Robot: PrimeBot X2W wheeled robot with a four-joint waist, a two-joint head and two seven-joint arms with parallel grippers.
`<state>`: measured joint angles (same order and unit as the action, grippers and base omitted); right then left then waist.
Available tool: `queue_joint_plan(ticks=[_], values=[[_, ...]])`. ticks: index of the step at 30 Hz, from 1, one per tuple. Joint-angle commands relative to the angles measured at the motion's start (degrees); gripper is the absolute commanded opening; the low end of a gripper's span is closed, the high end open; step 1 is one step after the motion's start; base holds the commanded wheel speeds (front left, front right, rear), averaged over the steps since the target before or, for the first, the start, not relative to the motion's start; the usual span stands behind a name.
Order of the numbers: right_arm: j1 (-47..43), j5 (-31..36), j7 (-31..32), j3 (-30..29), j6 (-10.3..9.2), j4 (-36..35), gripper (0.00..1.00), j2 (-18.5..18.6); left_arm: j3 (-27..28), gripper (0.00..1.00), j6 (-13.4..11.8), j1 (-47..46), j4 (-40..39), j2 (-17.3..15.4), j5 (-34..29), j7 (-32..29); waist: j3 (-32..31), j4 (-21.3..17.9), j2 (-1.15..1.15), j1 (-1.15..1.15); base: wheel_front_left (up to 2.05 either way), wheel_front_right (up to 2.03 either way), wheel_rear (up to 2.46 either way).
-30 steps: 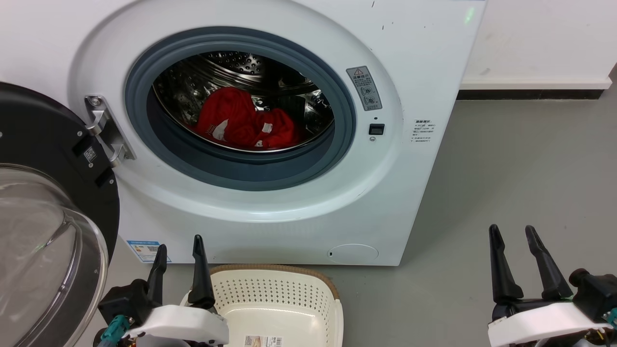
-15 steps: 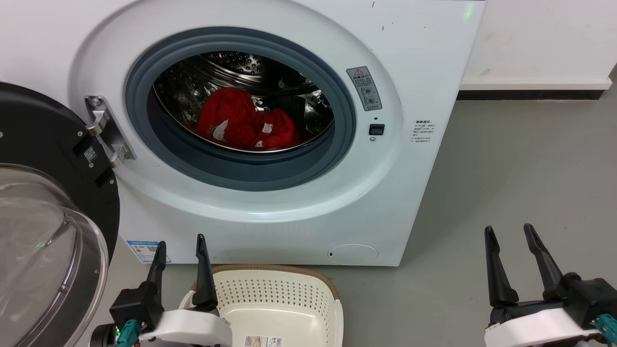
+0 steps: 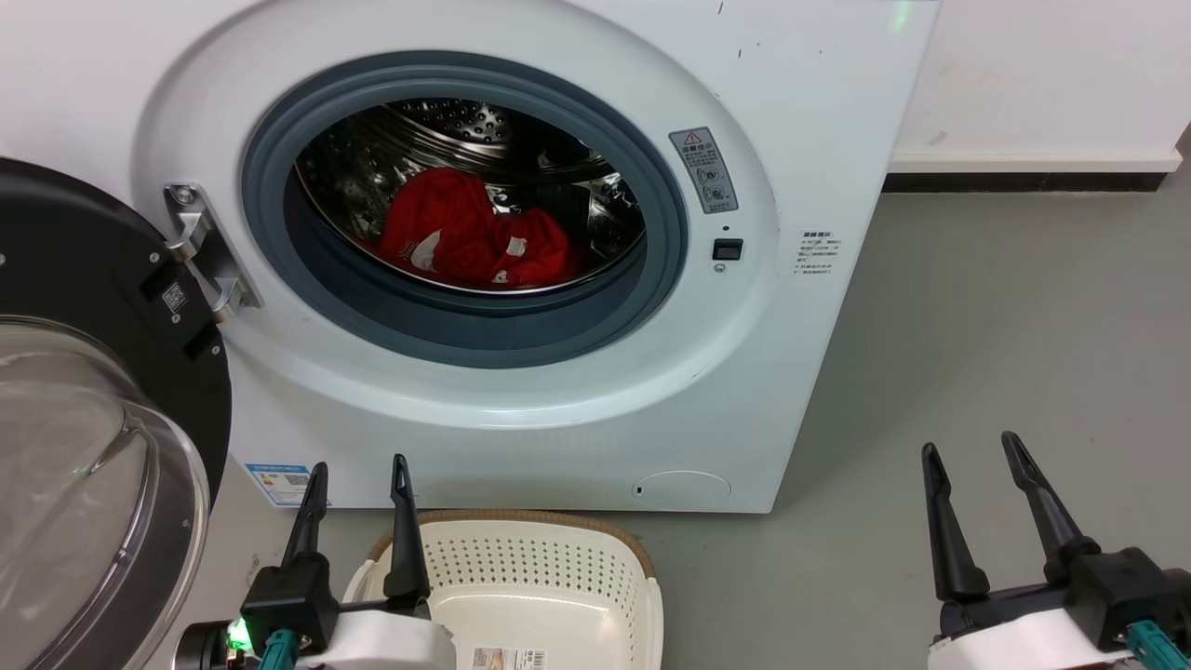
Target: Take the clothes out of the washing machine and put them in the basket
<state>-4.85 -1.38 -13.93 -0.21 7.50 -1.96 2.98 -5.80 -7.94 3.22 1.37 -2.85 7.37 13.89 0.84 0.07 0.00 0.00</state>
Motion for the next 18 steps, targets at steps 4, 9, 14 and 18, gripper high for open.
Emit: queue_joint_plan(ticks=[4, 9, 14, 18], values=[[-1.0, 2.0, -0.8, 0.3, -0.02, -0.4, 1.0, -0.2, -0.4, 1.0, -0.7, 0.8, -0.4, -0.1, -1.8, 0.8, -0.1, 0.1, 0.0, 0.0, 0.0, 0.0, 0.0], [-1.2, 3.4, -1.2, 0.4, -0.02, -0.2, 1.0, -0.2, -0.4, 1.0, -1.0, 1.0, -0.4, -0.1, -2.8, 1.3, -0.3, 0.2, 0.0, 0.0, 0.0, 0.0, 0.0], [-1.2, 2.6, -1.3, 0.3, -0.02, 0.2, 1.0, -0.2, -0.2, 1.0, -0.9, 1.1, -0.1, -0.1, -2.2, 1.3, -0.4, 0.2, 0.0, 0.0, 0.0, 0.0, 0.0], [-1.3, 2.0, -1.3, 0.3, -0.02, 0.6, 1.0, -0.2, -0.1, 1.0, -0.8, 1.2, 0.1, -0.1, -2.0, 1.3, -0.5, 0.2, 0.0, 0.0, 0.0, 0.0, 0.0]])
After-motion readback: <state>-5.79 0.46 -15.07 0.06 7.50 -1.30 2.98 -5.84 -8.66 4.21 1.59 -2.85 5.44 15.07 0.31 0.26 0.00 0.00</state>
